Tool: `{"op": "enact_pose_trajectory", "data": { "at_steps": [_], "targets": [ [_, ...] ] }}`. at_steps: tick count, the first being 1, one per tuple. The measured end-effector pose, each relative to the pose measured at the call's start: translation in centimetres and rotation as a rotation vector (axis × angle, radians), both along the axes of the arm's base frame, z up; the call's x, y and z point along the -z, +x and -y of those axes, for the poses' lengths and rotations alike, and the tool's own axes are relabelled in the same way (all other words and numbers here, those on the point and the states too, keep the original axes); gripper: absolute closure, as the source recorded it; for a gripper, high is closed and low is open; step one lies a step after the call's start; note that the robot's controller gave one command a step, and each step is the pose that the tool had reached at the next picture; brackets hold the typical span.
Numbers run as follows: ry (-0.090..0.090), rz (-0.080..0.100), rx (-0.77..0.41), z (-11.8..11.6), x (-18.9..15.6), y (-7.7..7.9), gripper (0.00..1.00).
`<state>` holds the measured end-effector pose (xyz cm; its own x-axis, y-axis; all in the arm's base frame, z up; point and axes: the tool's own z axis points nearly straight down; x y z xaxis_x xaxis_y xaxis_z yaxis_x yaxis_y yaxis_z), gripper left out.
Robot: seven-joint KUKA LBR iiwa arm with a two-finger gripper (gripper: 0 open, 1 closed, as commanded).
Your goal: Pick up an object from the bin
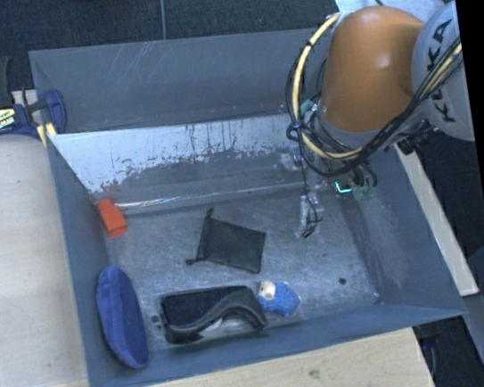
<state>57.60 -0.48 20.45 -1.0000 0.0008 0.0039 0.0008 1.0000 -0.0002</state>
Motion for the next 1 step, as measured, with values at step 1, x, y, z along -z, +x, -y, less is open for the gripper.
{"op": "enact_pose_trajectory", "data": {
  "at_steps": [1],
  "targets": [
    [0.001, -0.001, -0.009, -4.76, 12.37, 2.01, 0.0]
  ]
}}
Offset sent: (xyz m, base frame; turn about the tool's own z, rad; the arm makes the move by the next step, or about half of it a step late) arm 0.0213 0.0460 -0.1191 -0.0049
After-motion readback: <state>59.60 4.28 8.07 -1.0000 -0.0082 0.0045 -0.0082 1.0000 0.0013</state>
